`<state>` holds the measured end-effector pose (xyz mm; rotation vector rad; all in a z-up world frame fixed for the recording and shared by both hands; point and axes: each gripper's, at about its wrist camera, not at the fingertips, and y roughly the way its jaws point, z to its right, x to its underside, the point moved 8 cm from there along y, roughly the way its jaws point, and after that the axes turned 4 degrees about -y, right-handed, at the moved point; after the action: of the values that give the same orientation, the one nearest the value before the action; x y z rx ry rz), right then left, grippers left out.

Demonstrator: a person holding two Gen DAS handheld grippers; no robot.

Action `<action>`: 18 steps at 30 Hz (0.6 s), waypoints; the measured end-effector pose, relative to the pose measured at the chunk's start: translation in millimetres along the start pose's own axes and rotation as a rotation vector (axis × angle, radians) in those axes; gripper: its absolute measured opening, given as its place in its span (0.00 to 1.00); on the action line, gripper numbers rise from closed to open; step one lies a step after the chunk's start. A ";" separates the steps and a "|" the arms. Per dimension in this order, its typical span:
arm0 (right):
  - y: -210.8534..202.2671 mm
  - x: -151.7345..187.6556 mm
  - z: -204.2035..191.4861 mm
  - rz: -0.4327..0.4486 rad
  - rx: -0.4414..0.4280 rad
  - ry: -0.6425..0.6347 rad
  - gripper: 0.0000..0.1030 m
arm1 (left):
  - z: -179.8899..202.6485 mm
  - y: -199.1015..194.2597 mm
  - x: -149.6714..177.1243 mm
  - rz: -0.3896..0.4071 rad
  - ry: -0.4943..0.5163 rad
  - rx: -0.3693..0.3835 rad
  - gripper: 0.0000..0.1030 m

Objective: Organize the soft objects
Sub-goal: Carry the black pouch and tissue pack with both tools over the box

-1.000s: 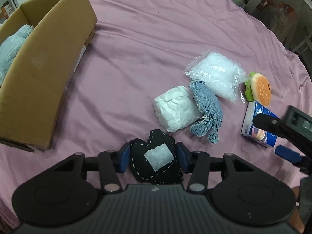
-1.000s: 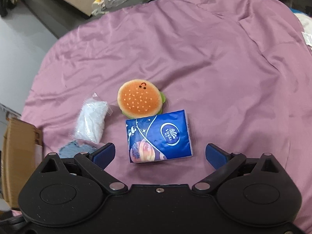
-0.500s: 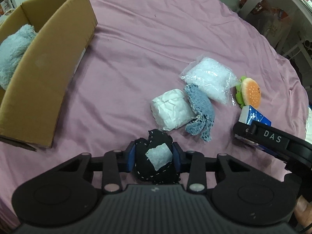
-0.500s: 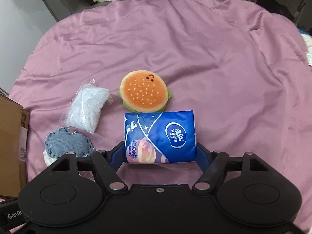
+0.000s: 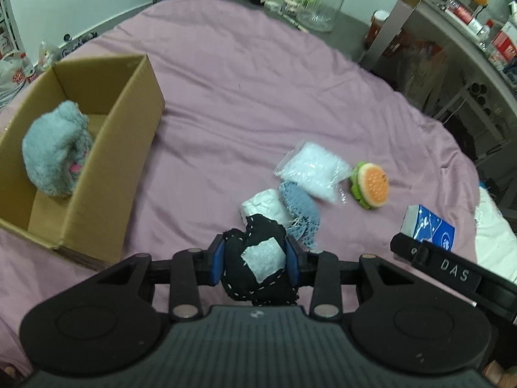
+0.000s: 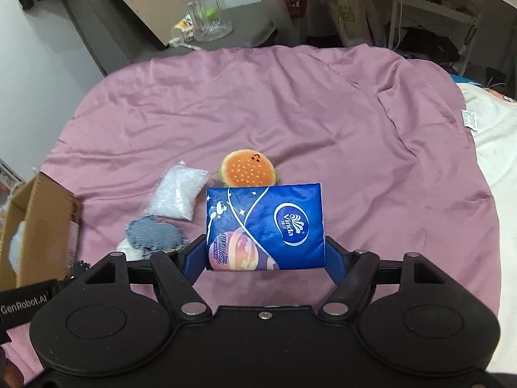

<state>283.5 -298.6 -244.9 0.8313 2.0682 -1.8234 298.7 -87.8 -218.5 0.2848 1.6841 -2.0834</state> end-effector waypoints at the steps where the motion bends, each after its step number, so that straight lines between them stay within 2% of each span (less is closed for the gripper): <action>1: -4.0 0.2 -0.2 0.007 0.000 0.008 0.69 | 0.0 -5.0 -0.5 0.008 0.003 0.006 0.36; 11: -45.7 -2.9 -18.2 0.083 -0.024 0.027 0.69 | -18.9 -51.4 -10.5 0.088 -0.013 0.042 0.36; 18: -78.0 -6.0 -46.8 0.148 -0.065 -0.006 0.69 | -41.2 -80.5 -22.0 0.140 -0.035 0.037 0.36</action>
<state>251.9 -258.5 -169.4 0.9335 1.9933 -1.6713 276.3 -30.7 -148.6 0.3649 1.5598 -2.0069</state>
